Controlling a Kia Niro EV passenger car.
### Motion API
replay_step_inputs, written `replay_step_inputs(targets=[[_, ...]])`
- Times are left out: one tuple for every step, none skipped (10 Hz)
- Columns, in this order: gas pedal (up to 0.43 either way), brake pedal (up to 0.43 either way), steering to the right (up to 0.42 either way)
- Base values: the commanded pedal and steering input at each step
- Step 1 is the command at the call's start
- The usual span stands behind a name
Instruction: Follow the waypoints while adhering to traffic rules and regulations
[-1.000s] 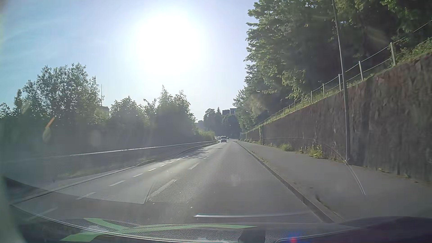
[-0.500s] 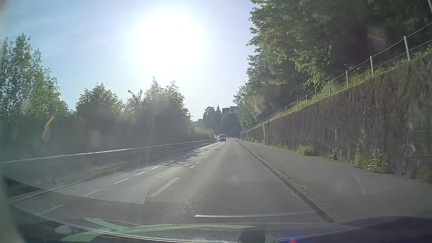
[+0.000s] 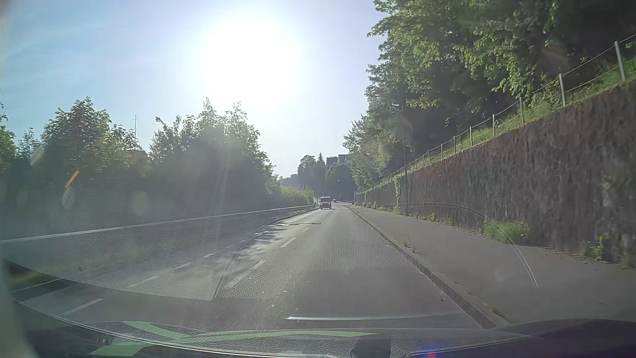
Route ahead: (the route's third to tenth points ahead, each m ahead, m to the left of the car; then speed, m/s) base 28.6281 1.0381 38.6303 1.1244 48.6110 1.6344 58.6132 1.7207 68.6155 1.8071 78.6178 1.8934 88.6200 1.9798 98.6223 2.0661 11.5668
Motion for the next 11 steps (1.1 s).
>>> replay_step_inputs(targets=[[0.020, 0.000, -0.001], [0.020, 0.000, -0.002], [0.020, 0.000, -0.001], [0.020, 0.000, -0.001], [0.020, 0.000, -0.001], [0.020, 0.000, -0.001], [0.020, 0.000, -0.001], [0.020, 0.000, -0.001], [0.020, 0.000, -0.001], [0.020, 0.000, -0.001], [0.020, 0.000, -0.001]])
